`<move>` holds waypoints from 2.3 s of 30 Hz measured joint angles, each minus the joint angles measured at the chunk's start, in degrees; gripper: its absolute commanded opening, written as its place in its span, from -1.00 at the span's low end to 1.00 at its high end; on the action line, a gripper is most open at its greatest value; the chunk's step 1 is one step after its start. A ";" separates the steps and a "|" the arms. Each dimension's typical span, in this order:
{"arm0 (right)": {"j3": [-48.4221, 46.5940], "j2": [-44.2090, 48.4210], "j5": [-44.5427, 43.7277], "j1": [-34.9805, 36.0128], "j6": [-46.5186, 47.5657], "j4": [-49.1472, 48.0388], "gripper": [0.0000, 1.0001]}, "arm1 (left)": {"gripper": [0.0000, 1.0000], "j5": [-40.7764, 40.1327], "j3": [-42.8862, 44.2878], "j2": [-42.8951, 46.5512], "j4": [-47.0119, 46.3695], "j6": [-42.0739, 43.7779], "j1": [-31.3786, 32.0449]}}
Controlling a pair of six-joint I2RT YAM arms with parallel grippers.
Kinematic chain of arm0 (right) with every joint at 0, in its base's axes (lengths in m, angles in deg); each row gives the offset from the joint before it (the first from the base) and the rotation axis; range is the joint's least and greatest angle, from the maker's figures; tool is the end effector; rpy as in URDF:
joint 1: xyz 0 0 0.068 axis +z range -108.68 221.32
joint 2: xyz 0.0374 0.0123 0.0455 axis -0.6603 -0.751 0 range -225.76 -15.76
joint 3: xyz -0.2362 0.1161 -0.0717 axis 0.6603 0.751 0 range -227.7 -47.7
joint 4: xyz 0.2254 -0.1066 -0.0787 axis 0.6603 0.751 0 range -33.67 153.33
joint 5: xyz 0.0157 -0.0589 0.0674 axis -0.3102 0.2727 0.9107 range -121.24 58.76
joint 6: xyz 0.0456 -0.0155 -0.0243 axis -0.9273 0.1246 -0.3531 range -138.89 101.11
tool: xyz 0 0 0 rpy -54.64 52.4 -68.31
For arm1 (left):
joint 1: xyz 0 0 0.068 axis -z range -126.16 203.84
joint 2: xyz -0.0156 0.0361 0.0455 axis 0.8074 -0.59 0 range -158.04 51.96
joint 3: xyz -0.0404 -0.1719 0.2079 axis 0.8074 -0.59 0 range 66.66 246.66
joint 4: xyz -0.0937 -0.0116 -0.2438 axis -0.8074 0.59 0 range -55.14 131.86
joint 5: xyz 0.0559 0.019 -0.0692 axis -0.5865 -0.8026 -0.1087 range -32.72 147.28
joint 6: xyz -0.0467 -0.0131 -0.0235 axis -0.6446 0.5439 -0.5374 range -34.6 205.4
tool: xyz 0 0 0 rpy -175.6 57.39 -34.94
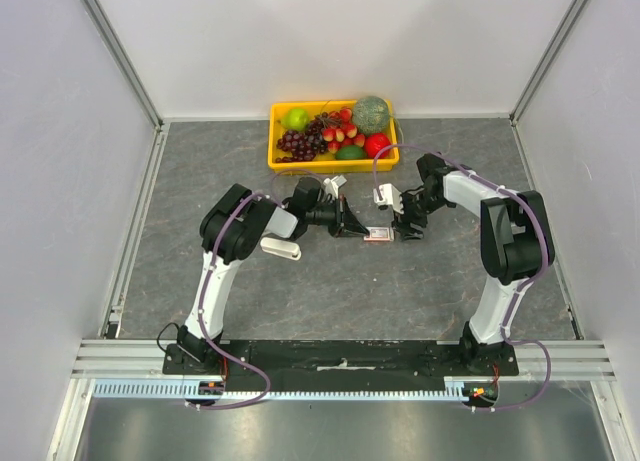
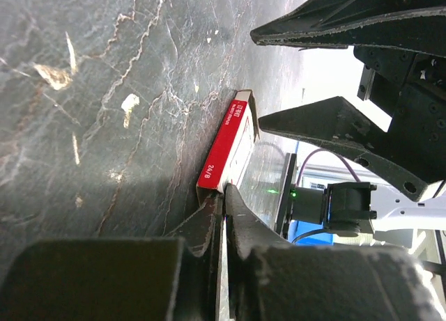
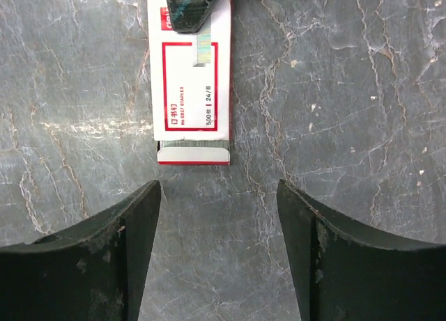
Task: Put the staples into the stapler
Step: Open the staple box at the center of the board.
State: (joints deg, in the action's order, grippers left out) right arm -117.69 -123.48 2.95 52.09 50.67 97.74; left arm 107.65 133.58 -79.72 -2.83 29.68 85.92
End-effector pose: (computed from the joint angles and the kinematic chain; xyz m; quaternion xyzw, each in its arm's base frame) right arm 0.3403 0.0852 0.1608 -0.6350 0.7092 0.2106 0.2225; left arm 0.3586 -0.2571 0.0706 0.0593 0.8010 -0.5891 0.0887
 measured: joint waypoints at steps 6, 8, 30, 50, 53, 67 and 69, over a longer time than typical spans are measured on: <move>0.00 -0.02 0.59 0.17 0.87 0.92 0.50 | -0.69 0.96 0.00 -0.76 -1.60 -1.16 -0.13; 0.00 -0.02 0.70 0.28 1.03 1.40 0.52 | -0.67 1.05 0.00 -0.81 -1.77 -1.31 -0.13; -0.81 -1.75 0.59 3.02 -2.08 0.20 0.27 | -0.66 1.07 -0.04 -0.85 -1.97 -1.55 -0.13; -0.98 -1.86 -0.13 3.02 -0.11 0.63 -0.11 | -0.77 1.27 -0.39 -0.92 -2.95 -2.08 -1.16; -0.98 -1.84 -0.09 3.02 0.11 0.66 -0.13 | -0.78 1.29 -0.39 -0.92 -2.95 -2.08 -1.16; -0.98 -1.84 -0.09 2.99 0.59 0.79 -0.27 | -0.87 1.42 -0.39 -0.92 -2.91 -2.10 -1.20; -0.98 -1.84 -0.09 2.93 0.72 0.81 -0.27 | -0.87 1.42 -0.39 -0.92 -2.91 -2.10 -1.20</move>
State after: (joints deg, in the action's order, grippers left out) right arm -118.68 -125.31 2.86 55.02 51.39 98.55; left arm 109.07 133.18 -80.63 -5.73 27.58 84.71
